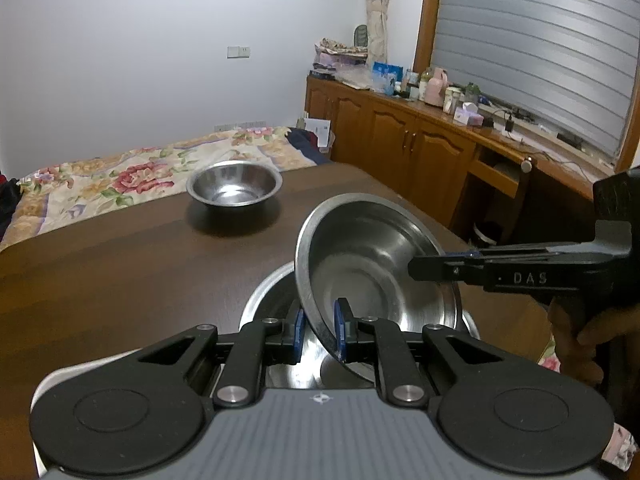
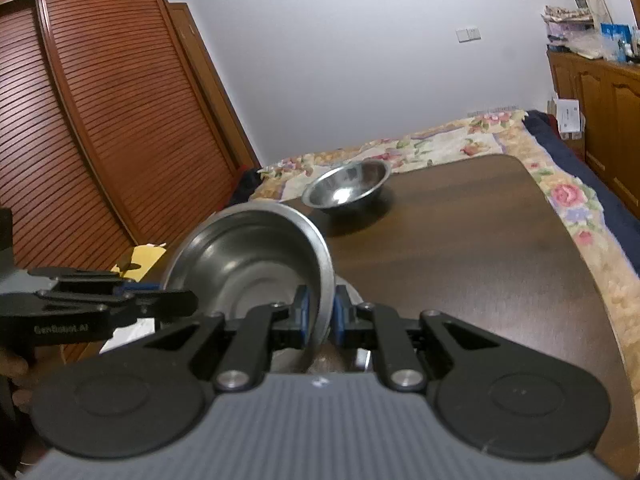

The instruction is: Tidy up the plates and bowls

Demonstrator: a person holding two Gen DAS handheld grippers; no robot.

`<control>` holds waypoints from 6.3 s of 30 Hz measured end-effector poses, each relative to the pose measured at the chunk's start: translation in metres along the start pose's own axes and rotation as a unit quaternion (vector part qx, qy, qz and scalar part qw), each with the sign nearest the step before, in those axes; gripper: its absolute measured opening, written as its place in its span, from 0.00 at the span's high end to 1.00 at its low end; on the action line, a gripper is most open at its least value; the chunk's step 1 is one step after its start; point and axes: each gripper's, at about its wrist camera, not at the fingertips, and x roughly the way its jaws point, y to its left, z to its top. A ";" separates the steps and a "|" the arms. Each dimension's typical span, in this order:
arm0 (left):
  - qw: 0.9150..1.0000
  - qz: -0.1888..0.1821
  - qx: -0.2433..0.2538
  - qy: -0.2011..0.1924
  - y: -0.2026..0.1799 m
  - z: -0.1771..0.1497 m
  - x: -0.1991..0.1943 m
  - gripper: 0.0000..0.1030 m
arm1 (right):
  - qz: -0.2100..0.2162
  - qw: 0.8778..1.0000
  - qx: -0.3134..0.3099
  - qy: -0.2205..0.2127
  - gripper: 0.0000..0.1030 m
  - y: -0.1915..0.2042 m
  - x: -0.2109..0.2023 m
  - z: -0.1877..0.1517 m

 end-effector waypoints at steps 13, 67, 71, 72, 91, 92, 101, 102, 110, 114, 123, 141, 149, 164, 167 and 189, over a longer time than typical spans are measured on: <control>0.998 0.038 0.029 0.036 -0.006 -0.025 0.015 0.81 | -0.050 0.995 -0.086 -0.001 0.88 0.024 0.008 -0.018; 0.996 0.082 0.021 -0.005 -0.007 -0.029 0.010 0.81 | -0.090 0.981 -0.170 -0.027 0.87 0.040 0.020 -0.010; 0.996 0.083 0.018 -0.015 -0.008 -0.026 0.006 0.81 | -0.083 0.983 -0.159 -0.030 0.87 0.039 0.016 -0.008; 0.996 0.082 0.016 -0.017 -0.008 -0.025 0.005 0.81 | -0.081 0.984 -0.157 -0.030 0.87 0.039 0.016 -0.008; 0.992 0.104 -0.003 -0.069 0.028 0.033 0.009 0.46 | -0.068 0.975 -0.200 -0.063 0.59 0.037 0.005 0.051; 0.992 0.105 -0.006 -0.072 0.033 0.040 0.013 0.43 | -0.068 0.974 -0.204 -0.067 0.54 0.036 0.008 0.056; 0.990 0.114 -0.014 -0.086 0.054 0.077 0.036 0.41 | -0.055 0.975 -0.203 -0.072 0.52 0.012 0.043 0.084; 0.990 0.115 -0.013 -0.085 0.054 0.080 0.039 0.41 | -0.053 0.975 -0.204 -0.068 0.52 0.009 0.050 0.086; 0.992 0.110 -0.011 -0.054 0.071 0.098 0.089 0.41 | -0.033 0.987 -0.152 -0.037 0.52 -0.019 0.111 0.100; 0.992 0.118 -0.013 -0.035 0.079 0.104 0.113 0.41 | -0.029 0.993 -0.113 -0.016 0.52 -0.033 0.142 0.104; 0.992 0.115 -0.042 -0.001 0.104 0.110 0.149 0.43 | -0.040 0.996 -0.080 0.019 0.52 -0.049 0.173 0.096; 0.991 0.103 -0.073 0.044 0.114 0.102 0.180 0.61 | -0.002 0.998 -0.048 0.043 0.73 -0.058 0.187 0.096; 0.993 0.096 -0.059 0.047 0.107 0.100 0.180 0.77 | 0.022 0.998 -0.046 0.048 0.81 -0.058 0.190 0.094; 0.993 0.094 -0.041 0.055 0.104 0.097 0.180 0.75 | 0.029 0.996 -0.062 0.051 0.81 -0.054 0.191 0.091; 0.993 0.091 -0.045 0.056 0.102 0.097 0.176 0.76 | 0.032 0.996 -0.057 0.055 0.81 -0.055 0.190 0.090; 0.995 0.080 0.001 -0.055 0.047 0.128 0.059 0.77 | 0.029 0.996 -0.075 -0.022 0.85 -0.007 0.098 0.131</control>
